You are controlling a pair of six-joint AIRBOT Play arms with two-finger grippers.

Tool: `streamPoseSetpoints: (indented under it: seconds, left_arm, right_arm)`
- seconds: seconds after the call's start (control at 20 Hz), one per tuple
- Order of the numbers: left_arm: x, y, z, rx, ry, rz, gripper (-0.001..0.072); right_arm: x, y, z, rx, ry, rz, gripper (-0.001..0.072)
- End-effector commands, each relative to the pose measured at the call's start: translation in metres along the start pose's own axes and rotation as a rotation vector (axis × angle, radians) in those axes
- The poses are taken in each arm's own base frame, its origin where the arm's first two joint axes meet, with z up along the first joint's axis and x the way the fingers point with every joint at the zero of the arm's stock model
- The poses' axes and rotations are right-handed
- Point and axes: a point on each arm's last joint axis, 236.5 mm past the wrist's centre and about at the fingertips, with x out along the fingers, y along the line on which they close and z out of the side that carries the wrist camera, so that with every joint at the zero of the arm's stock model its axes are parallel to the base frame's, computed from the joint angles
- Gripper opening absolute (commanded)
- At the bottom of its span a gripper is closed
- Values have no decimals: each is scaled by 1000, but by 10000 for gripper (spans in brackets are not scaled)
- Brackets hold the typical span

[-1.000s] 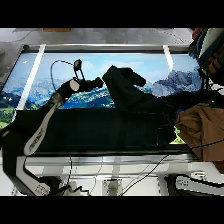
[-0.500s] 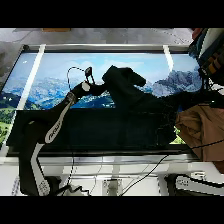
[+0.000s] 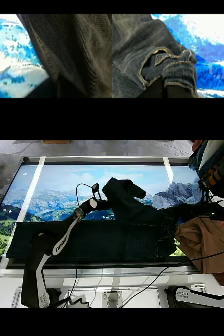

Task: Fold the clothes and pants, and hang the long-sleeved shirts on hangers.

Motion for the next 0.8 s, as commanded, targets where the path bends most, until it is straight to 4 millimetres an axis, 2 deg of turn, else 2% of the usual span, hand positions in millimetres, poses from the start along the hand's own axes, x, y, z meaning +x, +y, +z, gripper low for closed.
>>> streamPoseSetpoints:
  seconds: [0.0, 0.1, 0.25, 0.3, 0.35, 0.4, 0.45, 0.55, 0.65, 0.75]
  left_arm:
    - [-9, -9, 43, -60, -164, -25, 26]
    - [-33, -19, 82, -65, -248, -50, 25]
    - [-91, -54, 131, 196, -344, -50, 25]
    - [-113, -73, 139, 310, -361, -52, 25]
    - [-132, -96, 140, 390, -361, -71, 25]
    - [-148, -122, 130, 459, -332, -103, 25]
    - [-158, -145, 110, 524, -271, -139, 26]
    - [-160, -179, 32, 630, -37, -222, 25]
    - [-156, -200, -77, 713, 271, -302, 26]
    - [-173, -209, -198, 814, 621, -370, 26]
  right_arm:
    - [0, 2, 0, -1, 3, 5, 31]
    - [0, 3, 0, 1, 3, 11, 31]
    - [-1, 16, -1, 38, 9, 65, 31]
    - [-1, 17, -1, 66, 8, 71, 31]
    - [-1, 17, -1, 82, 7, 70, 31]
    - [-1, 17, -1, 94, 7, 70, 31]
    - [-1, 17, -1, 101, 7, 71, 31]
    - [-1, 22, 0, 111, 6, 90, 31]
    - [0, 26, -2, 123, 19, 100, 32]
    - [4, 34, -3, 107, 32, 112, 31]
